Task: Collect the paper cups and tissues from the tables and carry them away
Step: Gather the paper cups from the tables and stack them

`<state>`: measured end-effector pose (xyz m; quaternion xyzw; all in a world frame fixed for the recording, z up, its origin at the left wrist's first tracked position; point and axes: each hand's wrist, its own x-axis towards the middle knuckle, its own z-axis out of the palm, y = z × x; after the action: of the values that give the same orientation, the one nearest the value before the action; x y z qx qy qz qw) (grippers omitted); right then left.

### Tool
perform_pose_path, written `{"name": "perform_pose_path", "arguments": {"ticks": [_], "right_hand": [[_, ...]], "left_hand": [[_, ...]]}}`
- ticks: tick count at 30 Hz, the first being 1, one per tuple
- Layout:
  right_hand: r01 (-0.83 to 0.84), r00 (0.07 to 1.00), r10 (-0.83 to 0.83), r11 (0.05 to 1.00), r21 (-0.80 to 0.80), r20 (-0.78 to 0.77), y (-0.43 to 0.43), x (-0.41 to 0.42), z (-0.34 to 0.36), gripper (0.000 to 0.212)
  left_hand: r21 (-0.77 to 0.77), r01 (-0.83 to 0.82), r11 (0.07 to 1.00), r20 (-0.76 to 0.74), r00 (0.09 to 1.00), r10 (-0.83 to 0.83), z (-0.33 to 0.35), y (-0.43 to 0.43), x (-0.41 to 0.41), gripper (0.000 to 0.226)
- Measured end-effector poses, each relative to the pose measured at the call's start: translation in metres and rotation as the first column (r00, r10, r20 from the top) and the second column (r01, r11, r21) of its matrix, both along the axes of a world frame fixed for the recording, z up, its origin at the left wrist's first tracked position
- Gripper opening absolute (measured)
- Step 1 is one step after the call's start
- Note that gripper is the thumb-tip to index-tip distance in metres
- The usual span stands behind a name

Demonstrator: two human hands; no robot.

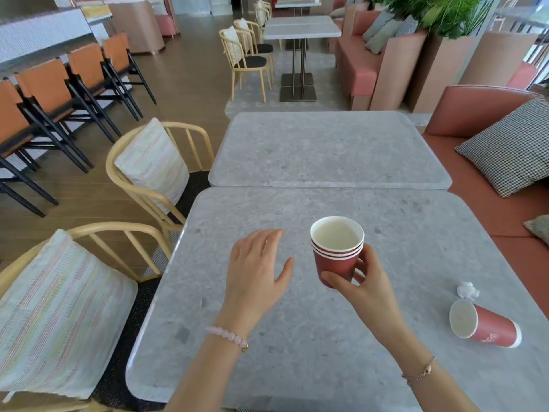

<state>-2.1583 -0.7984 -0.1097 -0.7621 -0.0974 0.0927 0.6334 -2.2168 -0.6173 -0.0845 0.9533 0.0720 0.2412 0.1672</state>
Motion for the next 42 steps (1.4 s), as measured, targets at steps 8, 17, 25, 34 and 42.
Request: {"name": "perform_pose_path", "arguments": {"ticks": [8,17,25,34,42], "right_hand": [[0.022,0.999,-0.023,0.999,0.034,0.028,-0.009,-0.002,0.009,0.058],[0.101,0.994,-0.101,0.995,0.005,0.028,-0.022,-0.011,0.011,0.057],[0.268,0.963,-0.268,0.963,-0.001,-0.011,-0.048,-0.03,0.005,0.063],[0.449,0.893,-0.45,0.893,-0.021,-0.008,-0.089,-0.05,0.0,0.061],[0.539,0.842,-0.539,0.842,-0.011,-0.022,-0.144,-0.052,-0.009,0.061]], "left_hand": [[0.129,0.021,0.991,-0.085,0.996,-0.01,0.003,-0.007,-0.004,0.05],[0.113,0.102,0.988,-0.11,0.99,-0.09,0.004,-0.014,-0.006,0.05],[0.088,0.246,0.965,-0.07,0.968,-0.24,-0.005,-0.03,0.004,0.048],[0.034,0.45,0.892,-0.032,0.893,-0.449,-0.019,-0.074,0.022,0.047],[-0.002,0.567,0.824,-0.074,0.821,-0.565,-0.028,-0.133,0.035,0.047]]}}
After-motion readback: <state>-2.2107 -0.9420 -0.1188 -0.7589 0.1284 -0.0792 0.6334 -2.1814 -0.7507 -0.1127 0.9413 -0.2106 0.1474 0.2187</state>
